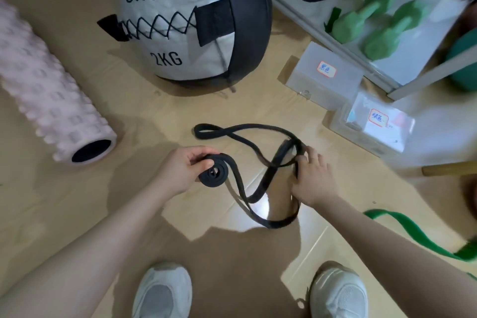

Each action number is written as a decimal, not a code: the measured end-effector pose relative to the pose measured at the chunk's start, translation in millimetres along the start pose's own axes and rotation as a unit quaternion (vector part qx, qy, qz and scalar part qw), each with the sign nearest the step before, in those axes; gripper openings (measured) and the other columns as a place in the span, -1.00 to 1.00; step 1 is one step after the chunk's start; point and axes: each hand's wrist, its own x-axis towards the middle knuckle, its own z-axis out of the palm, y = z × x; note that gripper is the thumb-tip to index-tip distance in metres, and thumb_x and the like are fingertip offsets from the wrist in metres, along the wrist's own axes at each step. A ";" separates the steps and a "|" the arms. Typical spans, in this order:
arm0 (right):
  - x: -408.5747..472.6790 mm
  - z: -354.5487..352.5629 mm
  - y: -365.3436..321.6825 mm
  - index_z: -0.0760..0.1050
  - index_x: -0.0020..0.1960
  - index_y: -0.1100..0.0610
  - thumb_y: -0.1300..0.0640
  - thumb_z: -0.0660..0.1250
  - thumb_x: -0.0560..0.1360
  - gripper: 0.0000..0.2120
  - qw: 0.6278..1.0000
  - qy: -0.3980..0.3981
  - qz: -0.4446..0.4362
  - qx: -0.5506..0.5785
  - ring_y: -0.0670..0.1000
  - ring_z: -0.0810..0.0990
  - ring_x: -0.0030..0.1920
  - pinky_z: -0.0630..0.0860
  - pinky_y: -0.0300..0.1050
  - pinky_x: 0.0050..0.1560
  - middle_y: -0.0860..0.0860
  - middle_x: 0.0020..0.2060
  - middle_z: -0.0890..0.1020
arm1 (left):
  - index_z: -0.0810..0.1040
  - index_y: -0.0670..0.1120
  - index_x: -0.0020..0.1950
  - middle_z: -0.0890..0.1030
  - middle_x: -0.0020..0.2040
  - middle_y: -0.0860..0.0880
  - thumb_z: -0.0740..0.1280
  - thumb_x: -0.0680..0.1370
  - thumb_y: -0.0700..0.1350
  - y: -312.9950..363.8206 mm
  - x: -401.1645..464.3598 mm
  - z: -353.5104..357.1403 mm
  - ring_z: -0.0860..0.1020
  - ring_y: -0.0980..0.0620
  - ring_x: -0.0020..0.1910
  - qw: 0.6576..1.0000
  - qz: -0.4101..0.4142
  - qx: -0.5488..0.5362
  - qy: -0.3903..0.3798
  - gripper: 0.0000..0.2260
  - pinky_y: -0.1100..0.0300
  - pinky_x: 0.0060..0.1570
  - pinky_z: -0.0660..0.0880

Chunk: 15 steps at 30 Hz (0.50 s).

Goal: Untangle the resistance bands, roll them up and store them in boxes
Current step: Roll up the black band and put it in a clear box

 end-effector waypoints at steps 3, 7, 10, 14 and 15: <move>0.1 -25.7 -49.5 0.37 0.27 0.17 0.11 0.18 0.54 -0.68 0.976 0.050 -0.097 0.187 0.12 0.44 0.21 0.37 -0.02 0.22 0.11 0.26 0.39 | 0.57 0.12 -0.06 0.64 -0.10 0.02 0.30 0.52 -0.31 0.8 -10.1 0.1 0.59 0.10 -0.14 0.999 0.010 0.044 -0.004 -0.71 0.41 -0.29 0.50; -5.2 -28.7 -98.6 0.37 0.31 0.17 0.08 0.16 0.58 -0.67 0.938 -0.080 -0.222 0.256 0.06 0.48 0.18 0.39 -0.08 0.19 0.10 0.20 0.51 | 0.55 0.22 -0.08 0.64 -0.11 0.06 0.31 0.52 -0.28 6.1 -21.0 -4.6 0.59 0.12 -0.16 0.998 0.032 0.052 -0.006 -0.66 0.38 -0.27 0.50; -6.4 -23.1 -105.0 0.41 0.22 0.14 0.05 0.18 0.58 -0.73 0.912 -0.125 -0.250 0.301 -0.02 0.53 -0.05 0.47 -0.04 0.04 0.01 -0.03 0.57 | 0.55 0.21 -0.06 0.67 -0.12 0.03 0.30 0.52 -0.29 9.8 -26.5 -10.1 0.61 0.10 -0.15 0.998 0.051 0.035 -0.003 -0.66 0.29 -0.13 0.55; -9.0 -21.0 -103.9 0.41 0.22 0.20 0.01 0.13 0.58 -0.67 0.907 -0.101 -0.265 0.313 -0.03 0.51 -0.04 0.44 -0.12 0.02 0.06 -0.02 0.55 | 0.57 0.18 -0.06 0.68 -0.19 0.23 0.30 0.52 -0.31 10.4 -34.4 -8.4 0.62 0.21 -0.15 0.998 0.061 -0.023 0.026 -0.65 0.29 -0.05 0.53; -9.4 -20.4 -102.5 0.41 0.22 0.21 -0.03 0.09 0.56 -0.62 0.908 -0.085 -0.273 0.306 0.01 0.50 0.02 0.42 -0.11 0.06 0.09 0.01 0.54 | 0.58 0.17 -0.05 0.67 -0.19 0.23 0.30 0.51 -0.31 11.0 -35.7 -6.2 0.62 0.22 -0.15 0.996 0.065 -0.035 0.042 -0.66 0.30 -0.05 0.53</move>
